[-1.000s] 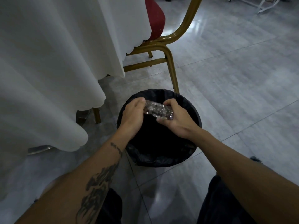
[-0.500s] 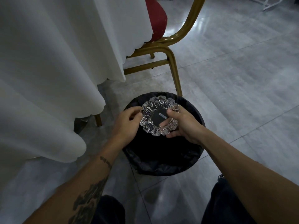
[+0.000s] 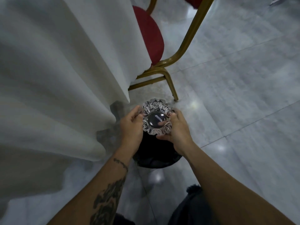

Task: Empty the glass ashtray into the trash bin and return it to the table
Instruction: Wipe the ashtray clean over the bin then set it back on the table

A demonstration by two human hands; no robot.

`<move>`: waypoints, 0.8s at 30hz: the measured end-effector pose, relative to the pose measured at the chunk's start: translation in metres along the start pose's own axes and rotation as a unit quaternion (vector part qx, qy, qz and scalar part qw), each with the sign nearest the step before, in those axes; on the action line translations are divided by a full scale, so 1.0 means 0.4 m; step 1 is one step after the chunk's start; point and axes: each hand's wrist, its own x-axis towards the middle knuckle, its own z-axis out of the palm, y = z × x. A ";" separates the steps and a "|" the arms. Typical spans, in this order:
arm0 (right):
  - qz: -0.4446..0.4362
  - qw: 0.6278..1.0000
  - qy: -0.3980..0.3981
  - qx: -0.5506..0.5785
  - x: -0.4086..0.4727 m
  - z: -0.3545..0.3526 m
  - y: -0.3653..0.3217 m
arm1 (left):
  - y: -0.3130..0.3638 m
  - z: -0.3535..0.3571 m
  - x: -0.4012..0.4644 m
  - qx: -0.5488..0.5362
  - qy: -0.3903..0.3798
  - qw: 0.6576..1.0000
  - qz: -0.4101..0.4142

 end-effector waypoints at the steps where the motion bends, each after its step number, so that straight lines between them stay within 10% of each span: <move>1: -0.001 1.000 0.009 -0.006 -0.031 0.001 -0.045 | 0.046 -0.006 -0.024 0.006 0.003 1.000 0.003; 10: -0.076 0.984 0.053 -0.152 -0.300 0.027 -0.484 | 0.488 -0.092 -0.244 -0.004 0.032 0.999 -0.007; 24: -0.127 0.971 -0.119 -0.167 -0.597 0.338 -0.943 | 0.973 -0.495 -0.402 -0.017 0.102 0.993 0.055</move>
